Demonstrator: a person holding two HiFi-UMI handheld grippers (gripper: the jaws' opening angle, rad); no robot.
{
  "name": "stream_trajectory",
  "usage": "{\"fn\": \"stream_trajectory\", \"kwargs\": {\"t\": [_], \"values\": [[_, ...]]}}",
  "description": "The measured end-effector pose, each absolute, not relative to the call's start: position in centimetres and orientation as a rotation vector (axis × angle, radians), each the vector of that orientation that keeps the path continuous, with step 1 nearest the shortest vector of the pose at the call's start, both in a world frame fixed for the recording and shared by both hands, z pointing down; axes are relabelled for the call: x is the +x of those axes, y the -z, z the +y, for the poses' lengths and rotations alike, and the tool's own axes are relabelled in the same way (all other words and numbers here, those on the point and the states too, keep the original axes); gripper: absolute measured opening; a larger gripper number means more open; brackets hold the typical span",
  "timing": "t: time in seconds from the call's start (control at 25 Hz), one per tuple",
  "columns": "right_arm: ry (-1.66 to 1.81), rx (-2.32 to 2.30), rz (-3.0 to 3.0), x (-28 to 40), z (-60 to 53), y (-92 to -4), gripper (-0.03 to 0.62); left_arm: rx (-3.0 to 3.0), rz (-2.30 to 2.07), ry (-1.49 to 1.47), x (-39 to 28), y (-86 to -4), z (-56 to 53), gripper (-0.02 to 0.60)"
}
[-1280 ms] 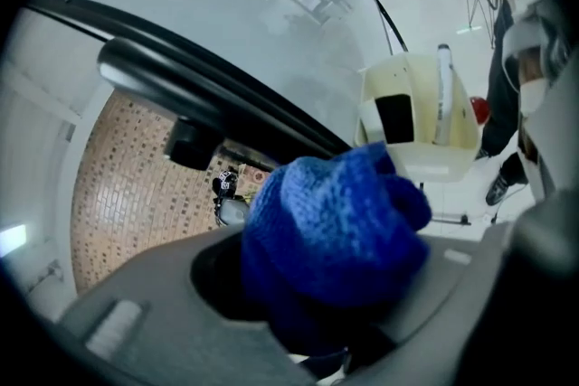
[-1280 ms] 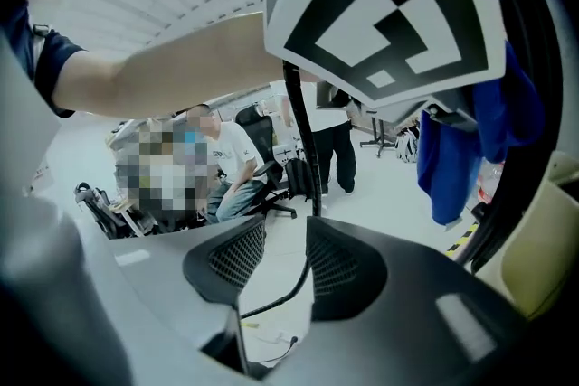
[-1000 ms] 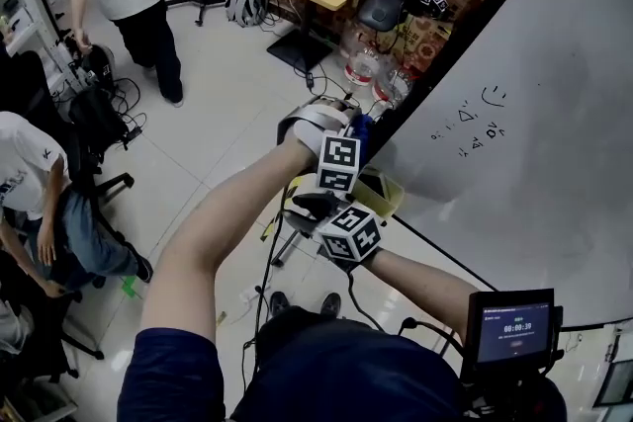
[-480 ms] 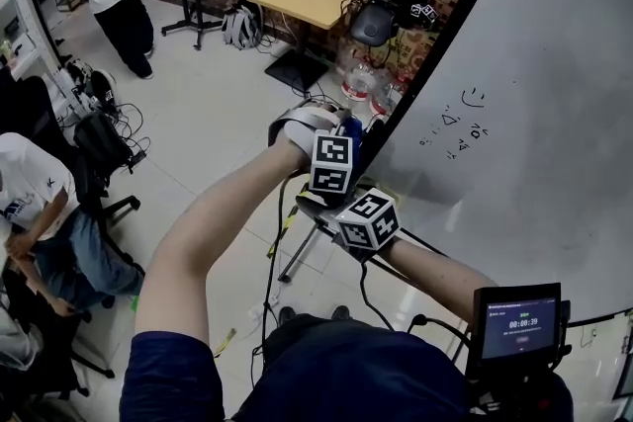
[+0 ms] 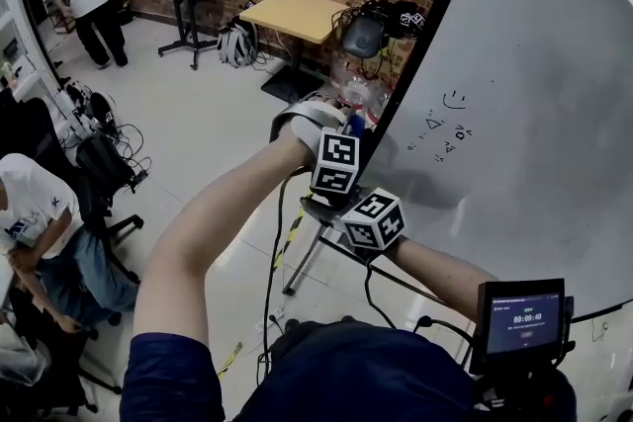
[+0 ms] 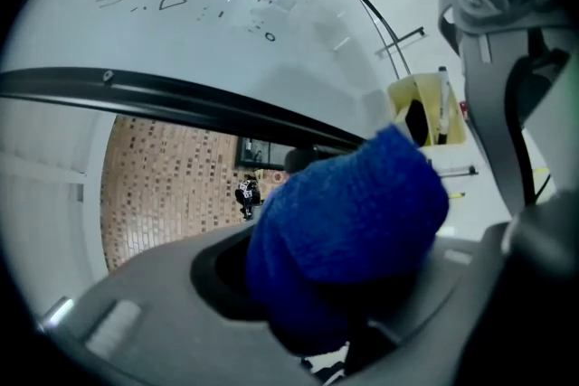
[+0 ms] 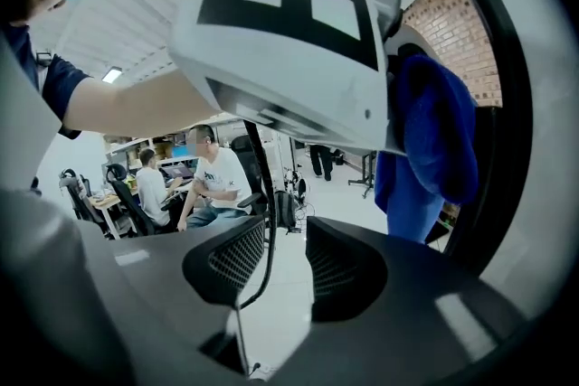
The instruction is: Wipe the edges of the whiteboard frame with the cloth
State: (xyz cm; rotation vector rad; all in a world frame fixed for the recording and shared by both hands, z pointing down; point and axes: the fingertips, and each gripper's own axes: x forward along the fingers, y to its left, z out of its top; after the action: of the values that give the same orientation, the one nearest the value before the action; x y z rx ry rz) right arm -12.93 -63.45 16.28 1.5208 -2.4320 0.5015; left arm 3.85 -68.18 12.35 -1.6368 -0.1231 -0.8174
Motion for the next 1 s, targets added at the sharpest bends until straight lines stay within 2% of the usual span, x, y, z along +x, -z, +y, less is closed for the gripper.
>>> {"fn": "stream_trajectory", "kwargs": {"t": [0.52, 1.0], "values": [[-0.428, 1.49, -2.46, -13.4, -64.5, -14.0, 0.146, -1.616, -0.107, 0.761, 5.8, -6.9, -65.9, 0.209], [-0.318, 1.624, -2.439, -9.8, -65.5, -9.6, 0.146, -1.612, -0.096, 0.754, 6.6, -2.3, -66.6, 0.21]]}}
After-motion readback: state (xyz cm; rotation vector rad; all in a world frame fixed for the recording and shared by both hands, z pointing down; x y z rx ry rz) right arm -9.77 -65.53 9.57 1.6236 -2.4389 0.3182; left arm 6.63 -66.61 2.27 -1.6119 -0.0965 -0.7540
